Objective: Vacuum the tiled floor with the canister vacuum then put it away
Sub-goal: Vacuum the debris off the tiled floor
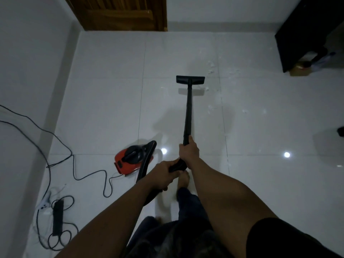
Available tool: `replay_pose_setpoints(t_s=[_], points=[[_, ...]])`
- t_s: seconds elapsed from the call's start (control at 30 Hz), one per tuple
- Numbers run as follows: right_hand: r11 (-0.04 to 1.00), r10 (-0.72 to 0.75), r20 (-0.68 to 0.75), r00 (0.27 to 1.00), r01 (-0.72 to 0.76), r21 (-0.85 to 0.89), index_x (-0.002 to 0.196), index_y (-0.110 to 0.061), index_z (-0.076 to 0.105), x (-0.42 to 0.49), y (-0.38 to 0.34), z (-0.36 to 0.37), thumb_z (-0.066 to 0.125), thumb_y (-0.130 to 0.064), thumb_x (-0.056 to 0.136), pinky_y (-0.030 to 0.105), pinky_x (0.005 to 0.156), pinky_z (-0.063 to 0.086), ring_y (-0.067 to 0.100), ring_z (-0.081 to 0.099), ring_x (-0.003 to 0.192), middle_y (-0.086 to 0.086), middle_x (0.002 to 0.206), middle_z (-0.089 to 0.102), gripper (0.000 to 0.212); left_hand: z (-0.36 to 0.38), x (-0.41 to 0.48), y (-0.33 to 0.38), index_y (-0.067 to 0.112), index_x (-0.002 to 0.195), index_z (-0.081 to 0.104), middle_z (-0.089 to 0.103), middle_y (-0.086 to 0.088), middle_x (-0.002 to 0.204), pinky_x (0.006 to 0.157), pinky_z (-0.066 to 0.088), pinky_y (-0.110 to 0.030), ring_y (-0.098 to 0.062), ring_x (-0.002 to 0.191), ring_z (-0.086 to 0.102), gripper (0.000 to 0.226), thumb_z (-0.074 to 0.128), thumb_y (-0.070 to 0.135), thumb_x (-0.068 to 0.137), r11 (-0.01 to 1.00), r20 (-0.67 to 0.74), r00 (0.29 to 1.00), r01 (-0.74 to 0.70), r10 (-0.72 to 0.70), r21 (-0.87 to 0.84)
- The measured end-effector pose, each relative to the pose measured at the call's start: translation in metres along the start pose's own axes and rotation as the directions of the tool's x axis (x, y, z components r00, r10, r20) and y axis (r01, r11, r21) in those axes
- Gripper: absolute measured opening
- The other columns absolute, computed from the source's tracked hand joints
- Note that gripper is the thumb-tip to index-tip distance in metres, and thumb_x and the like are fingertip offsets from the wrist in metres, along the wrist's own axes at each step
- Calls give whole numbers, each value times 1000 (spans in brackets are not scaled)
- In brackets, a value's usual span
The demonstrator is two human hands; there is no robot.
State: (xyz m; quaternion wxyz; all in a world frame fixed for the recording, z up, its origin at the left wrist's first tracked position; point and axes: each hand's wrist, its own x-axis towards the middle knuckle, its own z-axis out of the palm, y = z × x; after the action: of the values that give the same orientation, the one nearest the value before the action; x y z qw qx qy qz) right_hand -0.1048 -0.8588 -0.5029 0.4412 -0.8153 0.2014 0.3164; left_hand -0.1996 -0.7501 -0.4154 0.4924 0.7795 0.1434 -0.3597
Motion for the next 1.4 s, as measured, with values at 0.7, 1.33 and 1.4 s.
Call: replay_pose_setpoints(t_s=[0.7,1.33,1.4], points=[[991,129,-32,991,-128,37,159,-22,23,-282,342,70,53,-24,101,26,76,45,19,57,93,12,135,58,65,236,-239,-201,17,130,62,59,3,74,50,43,-15,-2,51,52,33,60,28,99,996,320,945,42,-66,82],[934,321,-98,942,-298,196,156,-23,31,-344,501,-18,55,-24,98,31,71,47,24,58,95,11,125,60,63,405,-283,-187,21,142,54,71,-11,98,83,59,-46,-32,90,70,47,59,37,98,953,379,924,-66,-54,295],[936,324,-95,941,-304,178,155,-25,32,-341,507,-27,56,-25,97,34,74,51,26,60,98,10,123,60,63,415,-280,-183,19,144,51,68,-6,94,80,57,-28,-30,96,68,48,57,36,100,948,391,919,-73,-57,311]])
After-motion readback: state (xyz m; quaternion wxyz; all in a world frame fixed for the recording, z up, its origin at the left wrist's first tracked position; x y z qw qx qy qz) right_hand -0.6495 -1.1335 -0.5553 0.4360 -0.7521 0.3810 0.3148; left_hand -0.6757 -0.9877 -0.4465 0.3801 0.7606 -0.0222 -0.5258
